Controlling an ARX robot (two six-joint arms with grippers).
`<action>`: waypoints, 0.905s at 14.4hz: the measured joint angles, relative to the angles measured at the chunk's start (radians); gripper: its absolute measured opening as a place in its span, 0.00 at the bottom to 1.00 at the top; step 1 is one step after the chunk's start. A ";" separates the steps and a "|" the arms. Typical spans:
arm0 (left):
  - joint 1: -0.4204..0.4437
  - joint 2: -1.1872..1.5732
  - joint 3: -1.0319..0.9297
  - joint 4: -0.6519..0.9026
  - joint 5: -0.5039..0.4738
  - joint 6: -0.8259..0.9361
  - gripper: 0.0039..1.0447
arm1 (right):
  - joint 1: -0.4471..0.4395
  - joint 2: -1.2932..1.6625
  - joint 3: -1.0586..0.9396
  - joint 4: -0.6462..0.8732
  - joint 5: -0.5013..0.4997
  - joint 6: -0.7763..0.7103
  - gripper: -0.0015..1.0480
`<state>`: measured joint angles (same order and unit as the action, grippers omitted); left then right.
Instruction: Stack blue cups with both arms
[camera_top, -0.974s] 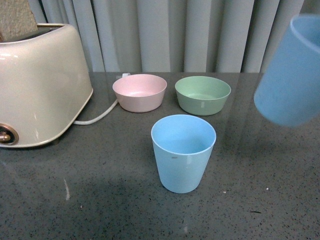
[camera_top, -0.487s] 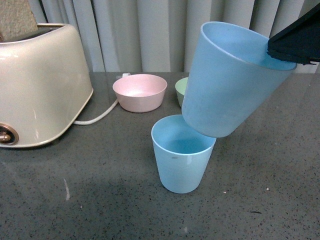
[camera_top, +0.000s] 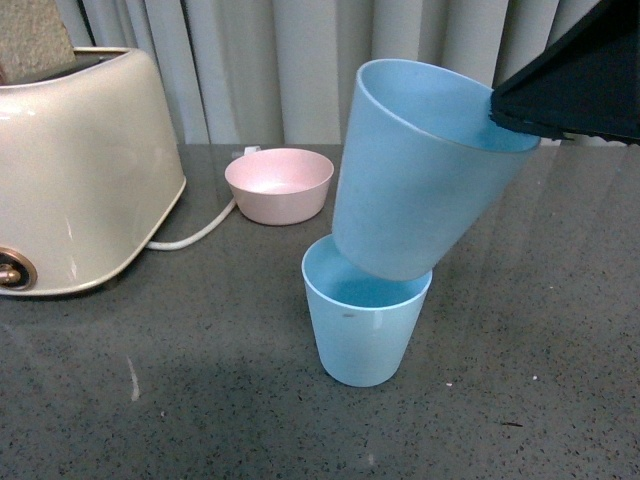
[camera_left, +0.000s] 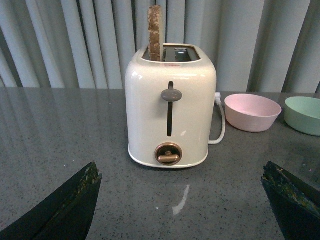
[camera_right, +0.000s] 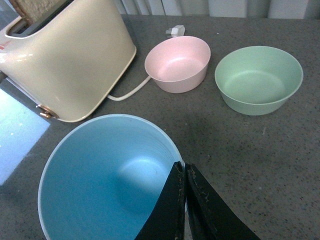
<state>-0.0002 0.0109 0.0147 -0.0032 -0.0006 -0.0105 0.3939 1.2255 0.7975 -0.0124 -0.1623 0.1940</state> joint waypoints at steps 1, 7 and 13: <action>0.000 0.000 0.000 0.000 0.000 0.000 0.94 | 0.008 0.013 0.008 0.006 0.006 0.000 0.02; 0.000 0.000 0.000 0.000 0.000 0.000 0.94 | -0.003 0.140 0.079 0.034 0.014 -0.004 0.02; 0.000 0.000 0.000 0.000 0.000 0.000 0.94 | -0.006 0.148 0.083 -0.010 0.019 -0.012 0.02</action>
<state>-0.0002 0.0109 0.0147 -0.0036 -0.0006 -0.0105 0.3878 1.3739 0.8803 -0.0227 -0.1432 0.1822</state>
